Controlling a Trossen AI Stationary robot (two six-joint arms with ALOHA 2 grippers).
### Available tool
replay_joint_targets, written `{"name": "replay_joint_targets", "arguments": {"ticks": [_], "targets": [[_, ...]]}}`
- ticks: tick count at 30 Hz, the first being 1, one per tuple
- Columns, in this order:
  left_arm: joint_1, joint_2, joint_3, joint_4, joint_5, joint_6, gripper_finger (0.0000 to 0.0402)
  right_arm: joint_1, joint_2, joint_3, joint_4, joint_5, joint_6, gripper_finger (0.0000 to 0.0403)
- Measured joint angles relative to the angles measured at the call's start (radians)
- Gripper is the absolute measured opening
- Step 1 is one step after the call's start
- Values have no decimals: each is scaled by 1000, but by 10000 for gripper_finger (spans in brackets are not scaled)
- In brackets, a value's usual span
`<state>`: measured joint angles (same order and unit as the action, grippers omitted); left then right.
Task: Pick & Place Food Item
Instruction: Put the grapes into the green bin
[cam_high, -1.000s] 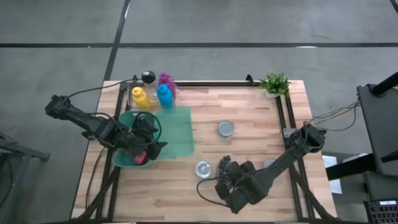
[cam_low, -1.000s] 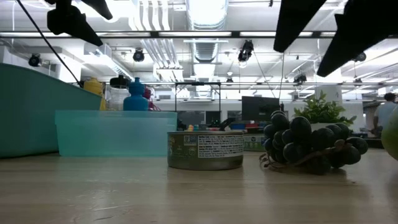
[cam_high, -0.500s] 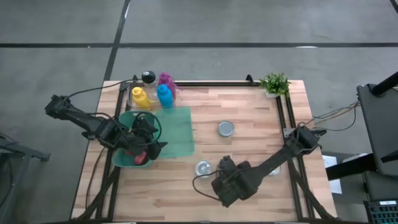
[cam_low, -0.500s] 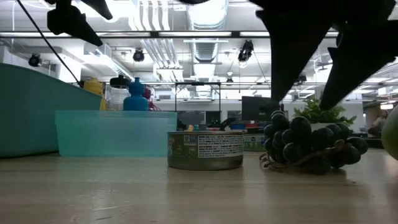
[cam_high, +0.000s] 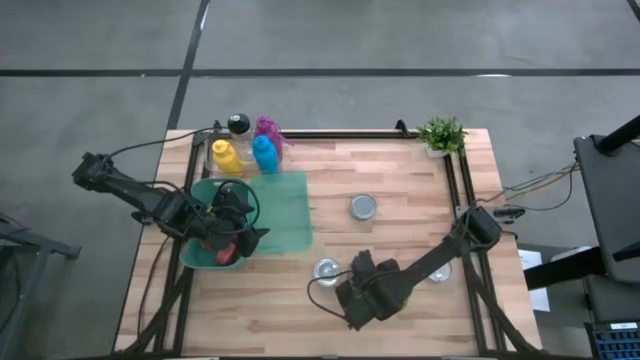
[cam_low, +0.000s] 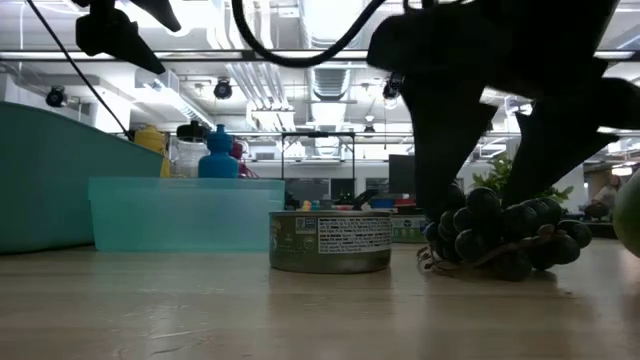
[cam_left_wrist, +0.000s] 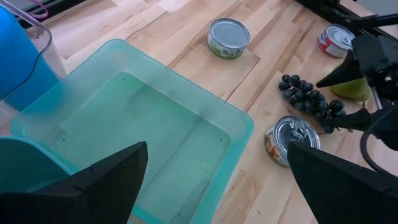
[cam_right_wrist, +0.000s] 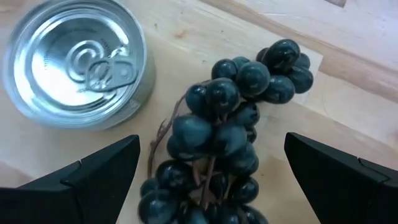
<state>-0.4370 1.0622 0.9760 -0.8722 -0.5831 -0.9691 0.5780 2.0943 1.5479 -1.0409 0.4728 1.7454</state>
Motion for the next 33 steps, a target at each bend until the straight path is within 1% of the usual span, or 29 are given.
{"name": "replay_joint_targets", "arguments": {"ticks": [13,17,20,24,33], "targets": [[0,0,0,0,0,0,393,-20,33,-13,-2,8,2,396],[0,0,0,0,0,0,393,-20,33,-15,-3,38,-25,396],[0,0,0,0,0,0,393,-20,33,-15,-2,41,-21,391],[0,0,0,0,0,0,393,-20,42,-15,2,42,-21,370],[0,0,0,0,0,0,393,-20,44,-15,8,47,-51,294]]}}
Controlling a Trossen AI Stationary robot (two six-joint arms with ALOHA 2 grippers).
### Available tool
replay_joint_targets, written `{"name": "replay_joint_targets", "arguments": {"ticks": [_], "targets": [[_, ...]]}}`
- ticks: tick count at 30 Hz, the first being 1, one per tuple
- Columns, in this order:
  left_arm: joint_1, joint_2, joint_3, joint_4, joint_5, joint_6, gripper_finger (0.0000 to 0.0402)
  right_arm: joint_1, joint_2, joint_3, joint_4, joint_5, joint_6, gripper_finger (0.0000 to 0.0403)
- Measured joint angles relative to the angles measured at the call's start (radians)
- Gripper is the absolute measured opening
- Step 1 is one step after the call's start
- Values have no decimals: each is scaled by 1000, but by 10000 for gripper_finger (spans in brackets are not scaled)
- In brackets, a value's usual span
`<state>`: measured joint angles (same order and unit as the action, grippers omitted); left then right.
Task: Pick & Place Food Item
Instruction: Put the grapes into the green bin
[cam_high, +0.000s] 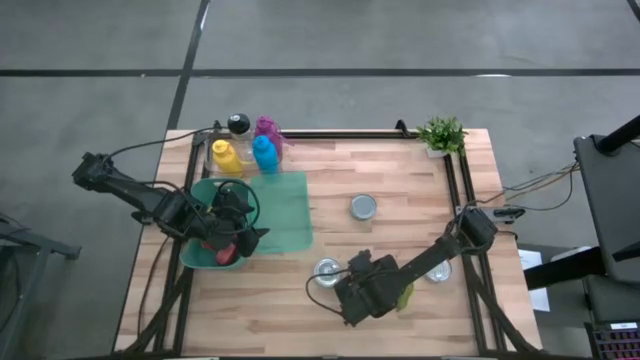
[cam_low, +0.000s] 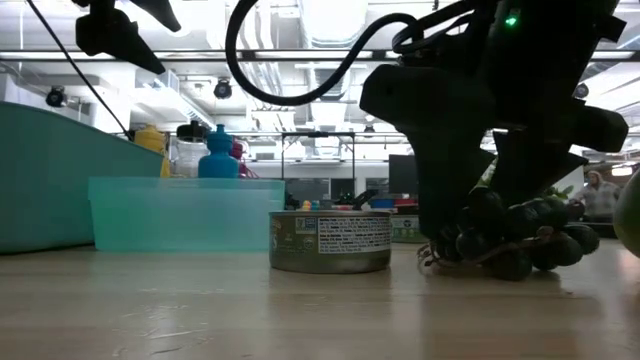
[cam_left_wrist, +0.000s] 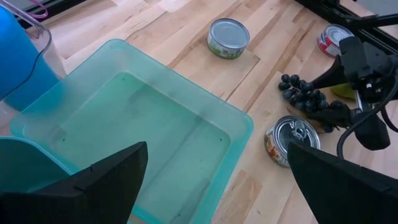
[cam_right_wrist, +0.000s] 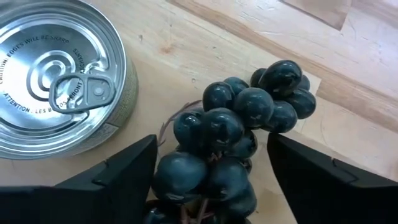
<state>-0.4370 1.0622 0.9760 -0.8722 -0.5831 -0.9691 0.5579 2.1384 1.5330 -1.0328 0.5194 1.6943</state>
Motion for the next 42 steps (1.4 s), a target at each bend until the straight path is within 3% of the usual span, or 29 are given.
{"name": "replay_joint_targets", "arguments": {"ticks": [13,25,32,42], "targets": [[0,0,0,0,0,0,393,0,0,0,0,-1,-2,192],[0,0,0,0,0,0,393,0,-3,0,8,-1,-4,126],[0,0,0,0,0,0,393,0,-18,14,14,-5,-52,100],[0,0,0,0,0,0,393,1,-21,45,-15,0,-71,97]]}}
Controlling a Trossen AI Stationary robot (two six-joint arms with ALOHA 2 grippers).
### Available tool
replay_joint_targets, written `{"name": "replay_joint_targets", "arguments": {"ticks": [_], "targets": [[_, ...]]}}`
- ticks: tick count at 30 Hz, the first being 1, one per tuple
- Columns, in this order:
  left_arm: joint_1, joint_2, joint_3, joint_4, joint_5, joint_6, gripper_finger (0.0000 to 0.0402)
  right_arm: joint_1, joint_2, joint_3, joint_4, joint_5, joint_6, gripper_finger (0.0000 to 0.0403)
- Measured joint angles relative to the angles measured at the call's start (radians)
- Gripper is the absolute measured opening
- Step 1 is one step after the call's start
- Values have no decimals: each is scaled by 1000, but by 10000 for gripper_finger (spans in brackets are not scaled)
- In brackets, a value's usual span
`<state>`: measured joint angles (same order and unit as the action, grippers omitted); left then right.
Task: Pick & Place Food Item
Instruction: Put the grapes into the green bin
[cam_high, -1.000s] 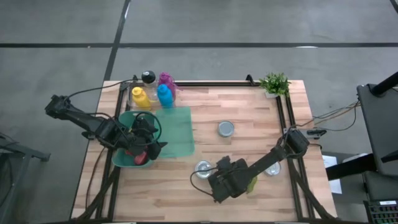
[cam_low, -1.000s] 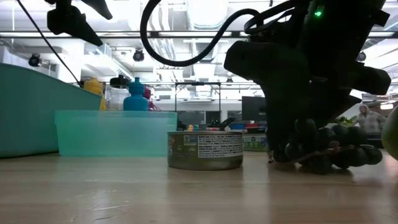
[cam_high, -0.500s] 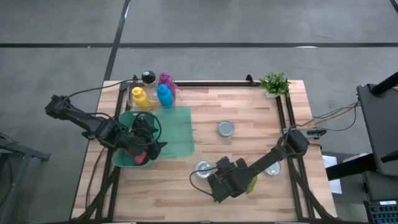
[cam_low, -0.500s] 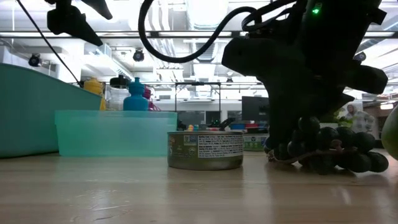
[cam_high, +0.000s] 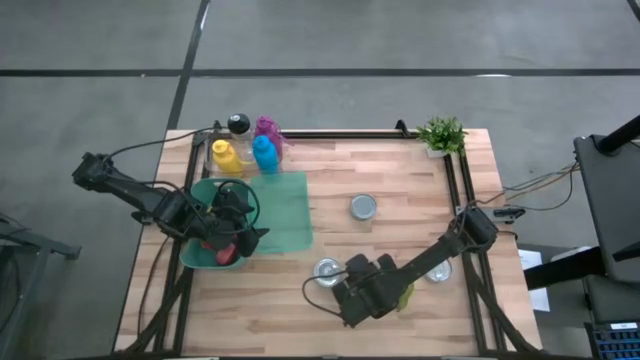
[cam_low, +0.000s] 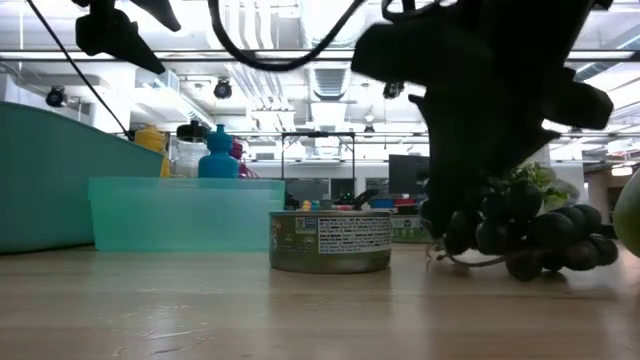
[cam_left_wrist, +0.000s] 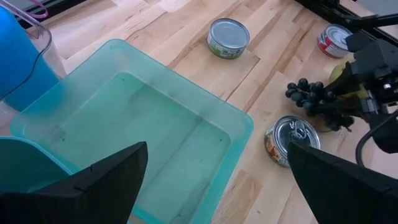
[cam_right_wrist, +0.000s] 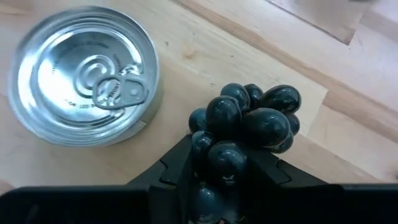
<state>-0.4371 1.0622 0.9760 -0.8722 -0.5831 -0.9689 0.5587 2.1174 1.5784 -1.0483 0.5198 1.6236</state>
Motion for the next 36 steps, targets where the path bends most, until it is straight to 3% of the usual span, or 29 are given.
{"name": "replay_joint_targets", "arguments": {"ticks": [10,23,29,36], "targets": [[0,0,0,0,0,0,393,0,0,143,-104,81,-85,97],[0,0,0,0,0,0,393,-1,-1,370,-91,338,-528,97],[0,0,0,0,0,0,393,5,-1,327,146,504,-778,97],[0,0,0,0,0,0,393,9,-1,303,403,520,-1059,97]]}}
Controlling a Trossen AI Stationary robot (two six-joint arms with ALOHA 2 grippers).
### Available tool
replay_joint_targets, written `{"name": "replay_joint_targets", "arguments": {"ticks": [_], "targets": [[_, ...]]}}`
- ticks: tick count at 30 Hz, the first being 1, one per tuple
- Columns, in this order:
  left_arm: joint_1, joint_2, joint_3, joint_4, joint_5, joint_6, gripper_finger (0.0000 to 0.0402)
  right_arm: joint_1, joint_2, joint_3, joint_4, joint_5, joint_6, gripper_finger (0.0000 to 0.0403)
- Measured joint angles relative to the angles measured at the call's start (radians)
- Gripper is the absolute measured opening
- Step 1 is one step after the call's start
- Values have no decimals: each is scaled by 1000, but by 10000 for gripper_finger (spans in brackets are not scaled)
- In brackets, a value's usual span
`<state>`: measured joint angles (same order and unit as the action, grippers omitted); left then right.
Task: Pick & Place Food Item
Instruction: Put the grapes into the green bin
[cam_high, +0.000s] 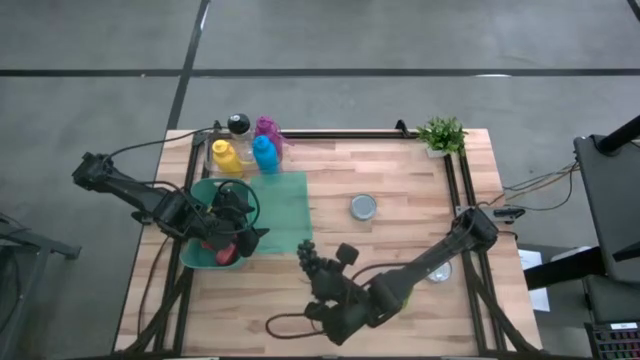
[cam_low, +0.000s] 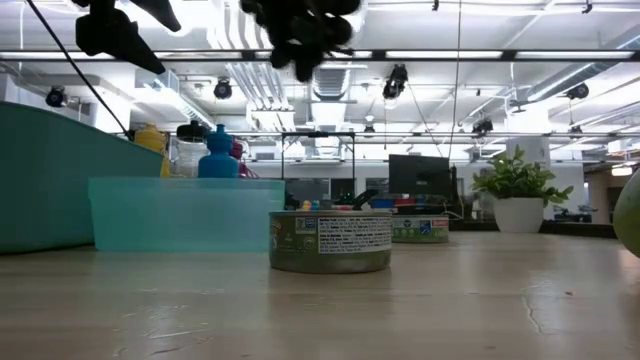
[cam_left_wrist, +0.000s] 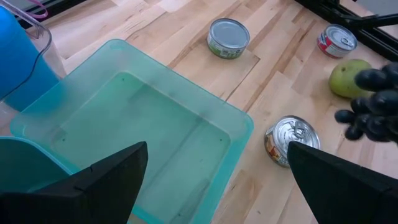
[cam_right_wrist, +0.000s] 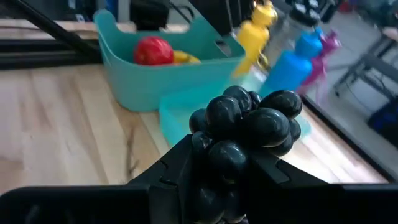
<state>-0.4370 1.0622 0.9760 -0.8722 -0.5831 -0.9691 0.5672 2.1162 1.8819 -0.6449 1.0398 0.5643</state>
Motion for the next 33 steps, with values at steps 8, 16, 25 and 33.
{"name": "replay_joint_targets", "arguments": {"ticks": [8,16,25,33], "targets": [[0,0,0,0,0,0,393,-5,0,-44,314,-51,-271,97],[0,0,0,0,0,0,393,-25,0,-120,585,-166,-444,97],[0,0,0,0,0,0,393,-67,0,-199,815,-374,-469,97],[0,0,0,0,0,0,393,-103,4,-375,1195,-550,-520,97]]}}
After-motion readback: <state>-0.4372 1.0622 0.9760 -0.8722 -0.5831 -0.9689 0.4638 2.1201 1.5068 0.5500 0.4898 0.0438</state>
